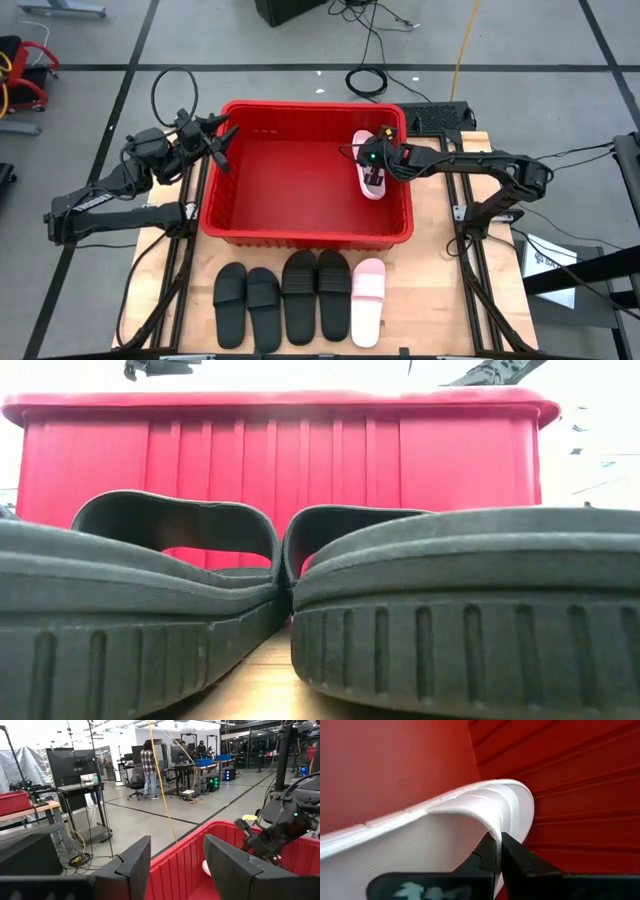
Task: Pick and place slides into bin
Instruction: Put the pink slipper into the red bin
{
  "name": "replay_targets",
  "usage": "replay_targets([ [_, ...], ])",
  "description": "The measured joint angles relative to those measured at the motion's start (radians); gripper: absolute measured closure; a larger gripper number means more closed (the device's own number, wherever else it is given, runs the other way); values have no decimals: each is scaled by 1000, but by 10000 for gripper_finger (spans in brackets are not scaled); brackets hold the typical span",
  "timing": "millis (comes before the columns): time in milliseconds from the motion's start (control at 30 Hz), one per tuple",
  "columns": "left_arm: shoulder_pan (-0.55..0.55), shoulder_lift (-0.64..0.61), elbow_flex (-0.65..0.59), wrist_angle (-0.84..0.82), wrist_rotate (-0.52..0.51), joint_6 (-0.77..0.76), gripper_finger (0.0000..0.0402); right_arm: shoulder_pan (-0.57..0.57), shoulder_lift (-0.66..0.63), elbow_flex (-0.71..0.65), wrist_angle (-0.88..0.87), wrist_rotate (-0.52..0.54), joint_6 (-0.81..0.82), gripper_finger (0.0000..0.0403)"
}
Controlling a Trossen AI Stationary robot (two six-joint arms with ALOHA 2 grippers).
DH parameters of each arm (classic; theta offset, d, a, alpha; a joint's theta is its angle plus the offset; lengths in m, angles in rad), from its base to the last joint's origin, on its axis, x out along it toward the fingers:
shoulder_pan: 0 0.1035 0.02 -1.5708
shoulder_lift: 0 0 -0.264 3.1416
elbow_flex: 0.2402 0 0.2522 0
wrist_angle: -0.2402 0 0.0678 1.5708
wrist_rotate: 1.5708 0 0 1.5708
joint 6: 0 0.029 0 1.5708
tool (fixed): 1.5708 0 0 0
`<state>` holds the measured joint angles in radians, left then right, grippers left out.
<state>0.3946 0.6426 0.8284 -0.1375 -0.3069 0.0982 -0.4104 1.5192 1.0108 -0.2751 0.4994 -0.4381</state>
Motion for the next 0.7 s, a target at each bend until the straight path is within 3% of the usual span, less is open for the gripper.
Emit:
replay_targets([
  [167,0,0,0,6,1,-5,213,-14,0,-26,63,-32,7,403],
  [700,0,0,0,7,21,-26,213,-23,53,-29,26,-32,70,403],
])
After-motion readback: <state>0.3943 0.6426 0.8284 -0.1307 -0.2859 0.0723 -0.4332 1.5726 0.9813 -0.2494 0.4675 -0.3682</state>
